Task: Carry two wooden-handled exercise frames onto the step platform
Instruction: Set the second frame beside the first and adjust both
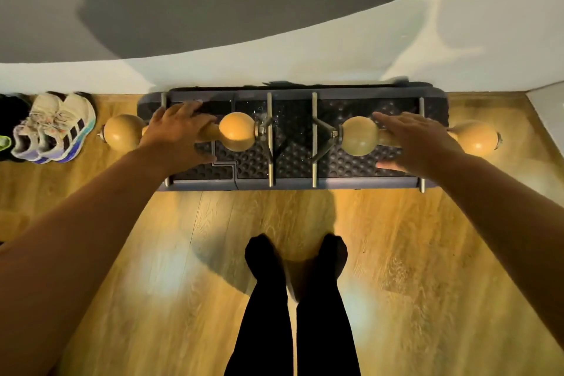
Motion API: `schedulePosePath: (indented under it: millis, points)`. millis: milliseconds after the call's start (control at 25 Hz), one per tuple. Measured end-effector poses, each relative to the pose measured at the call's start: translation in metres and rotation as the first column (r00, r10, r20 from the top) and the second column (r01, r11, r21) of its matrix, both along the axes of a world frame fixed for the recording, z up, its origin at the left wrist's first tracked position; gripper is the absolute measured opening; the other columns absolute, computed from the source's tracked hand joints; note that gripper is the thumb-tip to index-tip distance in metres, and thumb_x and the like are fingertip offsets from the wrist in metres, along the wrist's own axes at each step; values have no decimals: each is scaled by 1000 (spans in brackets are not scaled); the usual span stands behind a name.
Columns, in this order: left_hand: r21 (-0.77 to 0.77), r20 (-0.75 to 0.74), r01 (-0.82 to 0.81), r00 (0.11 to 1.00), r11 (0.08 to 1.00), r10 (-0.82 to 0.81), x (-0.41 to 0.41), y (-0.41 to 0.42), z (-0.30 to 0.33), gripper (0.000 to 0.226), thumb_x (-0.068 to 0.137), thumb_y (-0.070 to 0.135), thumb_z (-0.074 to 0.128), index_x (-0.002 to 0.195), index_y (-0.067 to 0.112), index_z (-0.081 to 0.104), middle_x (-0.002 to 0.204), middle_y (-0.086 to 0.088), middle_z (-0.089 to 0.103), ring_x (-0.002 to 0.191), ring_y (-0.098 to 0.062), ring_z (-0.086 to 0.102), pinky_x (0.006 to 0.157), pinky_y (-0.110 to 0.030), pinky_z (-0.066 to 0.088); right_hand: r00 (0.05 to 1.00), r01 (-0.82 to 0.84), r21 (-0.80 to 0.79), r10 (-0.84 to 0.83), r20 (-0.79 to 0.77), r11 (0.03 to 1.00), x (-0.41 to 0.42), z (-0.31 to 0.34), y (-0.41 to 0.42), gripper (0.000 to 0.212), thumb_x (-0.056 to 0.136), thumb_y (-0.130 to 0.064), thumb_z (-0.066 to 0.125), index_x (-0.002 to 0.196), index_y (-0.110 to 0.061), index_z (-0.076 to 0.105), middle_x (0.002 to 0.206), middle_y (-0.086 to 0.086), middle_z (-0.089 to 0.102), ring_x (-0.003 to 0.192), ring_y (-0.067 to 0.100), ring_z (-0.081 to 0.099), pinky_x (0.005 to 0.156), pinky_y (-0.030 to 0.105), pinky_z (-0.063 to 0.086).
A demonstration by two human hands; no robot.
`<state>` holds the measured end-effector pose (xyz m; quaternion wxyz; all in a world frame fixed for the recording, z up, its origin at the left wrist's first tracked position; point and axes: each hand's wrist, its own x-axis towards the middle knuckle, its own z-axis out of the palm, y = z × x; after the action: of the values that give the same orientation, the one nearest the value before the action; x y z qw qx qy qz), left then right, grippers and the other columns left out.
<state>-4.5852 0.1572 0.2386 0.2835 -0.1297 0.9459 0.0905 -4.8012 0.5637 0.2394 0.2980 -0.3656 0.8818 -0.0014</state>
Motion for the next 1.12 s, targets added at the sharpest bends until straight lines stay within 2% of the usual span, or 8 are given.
schedulePosePath:
  millis: [80, 160, 240, 320, 520, 680, 920, 1120]
  points:
    - [-14, 31, 8, 999, 1000, -7, -6, -19, -9, 69, 76, 53, 86, 135, 27, 62, 156, -10, 48, 137, -40, 48, 115, -63, 35, 1000, -16, 31, 16, -11, 999, -9, -9, -5, 81, 76, -37, 91, 147, -22, 55, 131, 10, 69, 121, 37, 62, 93, 52, 52]
    - [56, 67, 17, 998, 998, -21, -13, -31, -16, 50, 78, 56, 83, 113, 23, 72, 118, -4, 68, 100, -27, 65, 92, -53, 54, 1000, 10, 86, -11, 4, 996, -17, -17, -10, 52, 81, -41, 85, 127, -24, 68, 108, 4, 74, 98, 29, 67, 77, 42, 54]
    - [141, 98, 34, 994, 989, -48, -18, -36, -19, 39, 82, 60, 75, 100, 25, 71, 82, 9, 64, 72, -13, 60, 74, -41, 55, 999, 9, 182, -15, 30, 983, -23, -19, -16, 28, 85, -43, 80, 105, -25, 73, 82, -3, 70, 74, 19, 64, 67, 36, 52]
    - [151, 74, 70, 994, 986, -82, -19, -39, -22, 32, 84, 63, 72, 95, 33, 67, 71, 16, 58, 64, -8, 56, 67, -34, 49, 997, 1, 234, -20, 76, 972, -28, -18, -19, 20, 85, -40, 80, 95, -24, 73, 72, -6, 66, 66, 15, 62, 65, 35, 54]
    - [146, 32, 100, 994, 984, -106, -15, -42, -27, 27, 87, 65, 68, 93, 39, 64, 67, 18, 59, 61, -2, 53, 57, -27, 35, 993, 19, 265, -49, 104, 964, -28, -14, -21, 16, 85, -26, 79, 98, -23, 71, 73, -7, 63, 65, 10, 58, 54, 25, 35]
    - [151, 7, 116, 993, 982, -119, -15, -31, -25, 28, 89, 65, 65, 94, 37, 63, 67, 18, 58, 60, 0, 52, 55, -23, 33, 993, 38, 225, -61, 99, 974, -26, -14, -27, 13, 82, -25, 78, 92, -26, 70, 71, -5, 63, 64, 13, 59, 56, 30, 43]
    - [187, -5, 98, 995, 977, -99, -27, -7, -16, 28, 88, 69, 66, 89, 41, 59, 67, 19, 59, 63, -3, 57, 59, -26, 38, 992, -12, 209, -15, 128, 978, -17, -7, -51, 5, 86, -27, 71, 87, -26, 66, 74, -8, 61, 69, 15, 60, 61, 34, 49]
    - [159, 10, 94, 995, 983, -97, -33, 5, -26, 31, 87, 72, 62, 90, 42, 59, 69, 20, 59, 65, 0, 56, 64, -29, 47, 996, -39, 223, 20, 85, 974, -14, -10, -54, 21, 85, -29, 69, 71, -32, 54, 70, -8, 61, 63, 10, 57, 52, 29, 37]
